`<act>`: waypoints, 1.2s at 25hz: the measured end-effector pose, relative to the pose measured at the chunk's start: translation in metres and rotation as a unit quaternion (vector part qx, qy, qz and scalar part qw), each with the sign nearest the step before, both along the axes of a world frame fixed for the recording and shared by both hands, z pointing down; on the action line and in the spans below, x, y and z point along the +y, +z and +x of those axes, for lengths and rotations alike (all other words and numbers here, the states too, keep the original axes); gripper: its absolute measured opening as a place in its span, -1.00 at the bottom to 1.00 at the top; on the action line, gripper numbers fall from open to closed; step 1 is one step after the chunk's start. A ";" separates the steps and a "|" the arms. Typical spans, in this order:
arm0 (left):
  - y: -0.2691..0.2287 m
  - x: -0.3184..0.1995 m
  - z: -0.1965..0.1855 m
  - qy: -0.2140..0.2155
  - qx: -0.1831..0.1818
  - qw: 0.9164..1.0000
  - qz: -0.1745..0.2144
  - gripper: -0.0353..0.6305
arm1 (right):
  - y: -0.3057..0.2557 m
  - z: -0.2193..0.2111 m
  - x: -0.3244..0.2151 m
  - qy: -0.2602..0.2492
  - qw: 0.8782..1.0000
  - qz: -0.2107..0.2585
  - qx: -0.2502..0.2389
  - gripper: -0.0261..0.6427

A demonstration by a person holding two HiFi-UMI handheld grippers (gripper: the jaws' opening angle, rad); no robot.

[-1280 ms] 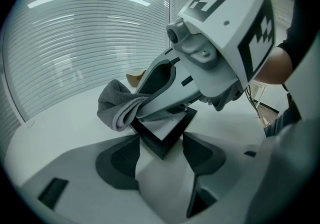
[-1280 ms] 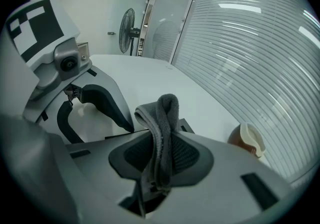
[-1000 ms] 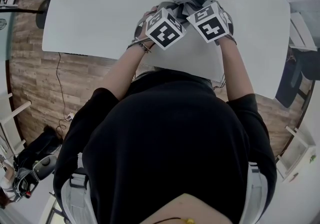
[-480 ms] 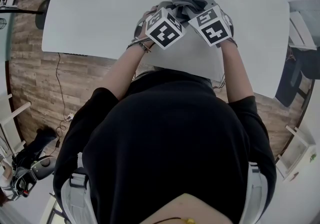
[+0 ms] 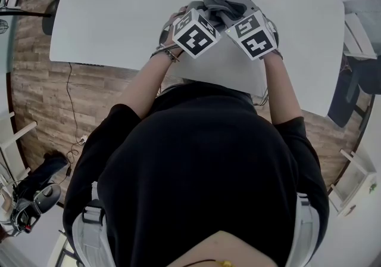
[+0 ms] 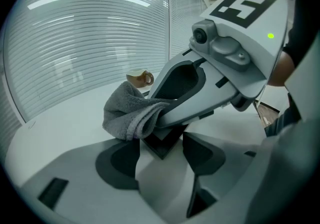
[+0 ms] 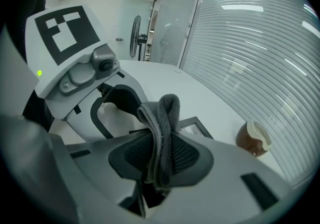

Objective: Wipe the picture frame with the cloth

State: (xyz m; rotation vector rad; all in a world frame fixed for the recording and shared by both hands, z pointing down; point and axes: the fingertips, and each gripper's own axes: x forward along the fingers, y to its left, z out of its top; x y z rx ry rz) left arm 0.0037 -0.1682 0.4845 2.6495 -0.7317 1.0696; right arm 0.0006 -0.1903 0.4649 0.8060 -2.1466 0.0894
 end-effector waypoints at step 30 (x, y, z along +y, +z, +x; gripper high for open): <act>0.001 0.000 0.002 0.002 0.000 1.000 -0.002 -0.05 | 0.000 0.002 0.021 -0.036 0.999 0.006 -0.001 -0.63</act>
